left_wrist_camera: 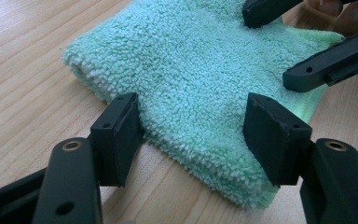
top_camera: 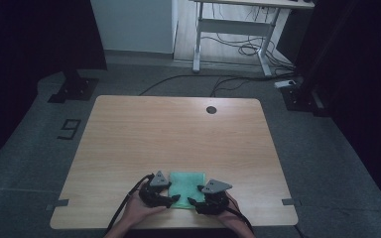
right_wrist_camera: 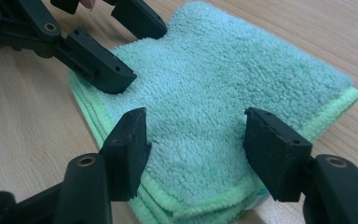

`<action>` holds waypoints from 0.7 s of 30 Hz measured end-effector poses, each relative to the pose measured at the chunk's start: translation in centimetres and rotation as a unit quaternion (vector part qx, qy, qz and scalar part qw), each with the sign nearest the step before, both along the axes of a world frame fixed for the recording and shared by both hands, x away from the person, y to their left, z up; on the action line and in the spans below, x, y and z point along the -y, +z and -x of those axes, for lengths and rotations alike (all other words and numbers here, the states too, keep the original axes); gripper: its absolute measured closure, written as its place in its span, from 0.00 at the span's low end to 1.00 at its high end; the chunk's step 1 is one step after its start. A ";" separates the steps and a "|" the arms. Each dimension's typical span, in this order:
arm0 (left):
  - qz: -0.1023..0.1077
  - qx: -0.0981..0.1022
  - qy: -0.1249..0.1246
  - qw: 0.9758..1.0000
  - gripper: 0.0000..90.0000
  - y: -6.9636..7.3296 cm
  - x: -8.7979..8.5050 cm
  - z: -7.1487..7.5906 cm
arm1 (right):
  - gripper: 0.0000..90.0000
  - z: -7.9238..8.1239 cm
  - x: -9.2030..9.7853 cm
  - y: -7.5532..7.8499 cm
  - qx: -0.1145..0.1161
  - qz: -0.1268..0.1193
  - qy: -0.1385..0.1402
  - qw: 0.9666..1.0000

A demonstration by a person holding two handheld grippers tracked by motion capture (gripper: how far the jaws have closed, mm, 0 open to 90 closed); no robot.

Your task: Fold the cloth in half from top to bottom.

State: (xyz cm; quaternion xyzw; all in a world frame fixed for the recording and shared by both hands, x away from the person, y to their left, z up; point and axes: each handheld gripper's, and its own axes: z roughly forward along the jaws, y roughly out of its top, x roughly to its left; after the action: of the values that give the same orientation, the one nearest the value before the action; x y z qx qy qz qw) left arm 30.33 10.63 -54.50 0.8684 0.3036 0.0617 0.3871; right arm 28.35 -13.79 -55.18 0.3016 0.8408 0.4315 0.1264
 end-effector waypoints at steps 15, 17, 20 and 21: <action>0.029 0.027 -0.002 0.999 0.40 2.6 1.7 -2.2 | 0.45 -3.5 -0.1 1.9 -0.003 -0.025 -0.020 0.999; 0.027 0.017 0.004 0.999 0.41 2.0 2.0 -2.8 | 0.47 -3.8 -0.2 1.8 -0.005 -0.021 -0.025 0.999; 0.018 -0.003 -0.002 1.000 0.40 1.0 2.1 -3.4 | 0.46 -4.7 -0.4 0.8 -0.016 -0.004 -0.030 0.999; 0.013 -0.004 -0.003 1.000 0.39 0.8 2.1 -3.3 | 0.46 -4.7 -0.4 0.6 -0.015 0.001 -0.029 0.999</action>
State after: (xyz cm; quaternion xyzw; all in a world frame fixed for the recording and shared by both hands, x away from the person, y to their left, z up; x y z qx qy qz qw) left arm 33.68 8.49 -53.73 0.8644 0.3032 0.0525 0.3976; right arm 33.04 -13.41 -54.62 0.3327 0.8336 0.4225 0.1263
